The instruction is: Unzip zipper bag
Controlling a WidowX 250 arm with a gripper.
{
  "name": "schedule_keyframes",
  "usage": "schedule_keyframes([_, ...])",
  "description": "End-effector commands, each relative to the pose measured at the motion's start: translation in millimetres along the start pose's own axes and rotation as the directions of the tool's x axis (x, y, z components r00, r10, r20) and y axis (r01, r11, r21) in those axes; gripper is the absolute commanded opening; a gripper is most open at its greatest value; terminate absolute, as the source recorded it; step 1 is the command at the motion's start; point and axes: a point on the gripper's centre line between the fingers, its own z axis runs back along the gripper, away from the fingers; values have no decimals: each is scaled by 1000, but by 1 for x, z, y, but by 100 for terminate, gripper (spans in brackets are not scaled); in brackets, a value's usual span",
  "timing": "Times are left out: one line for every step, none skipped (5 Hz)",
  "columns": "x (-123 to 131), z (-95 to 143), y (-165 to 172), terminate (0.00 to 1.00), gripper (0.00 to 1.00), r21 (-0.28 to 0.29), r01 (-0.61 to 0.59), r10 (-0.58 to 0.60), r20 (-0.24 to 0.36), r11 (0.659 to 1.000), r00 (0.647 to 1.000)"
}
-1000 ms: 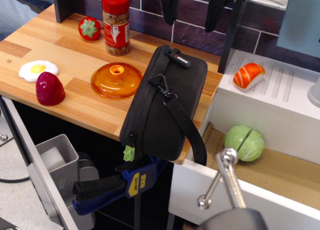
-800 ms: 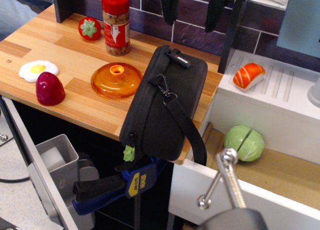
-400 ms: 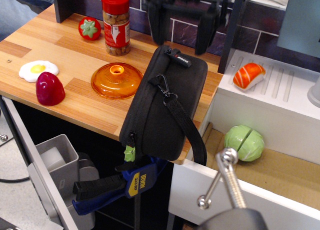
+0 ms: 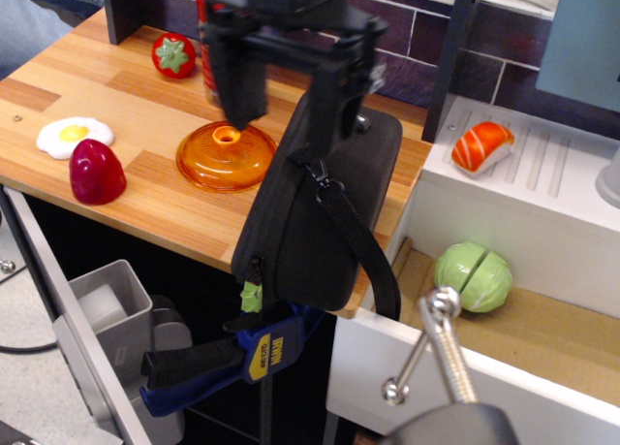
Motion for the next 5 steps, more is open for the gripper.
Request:
schedule_keyframes([-37, -22, 9, 0, 100, 60, 10, -13, 39, 998, 999])
schedule_keyframes([-34, -42, 15, 0, 100, 83, -14, 8, 69, 996, 998])
schedule_keyframes([-25, -59, 17, 0, 100, 111, -50, 37, 117, 992, 992])
schedule_keyframes([-18, -71, 18, 0, 100, 135, -85, 67, 134, 987, 989])
schedule_keyframes([-17, -79, 16, 0, 100, 146, -100, 78, 153, 984, 985])
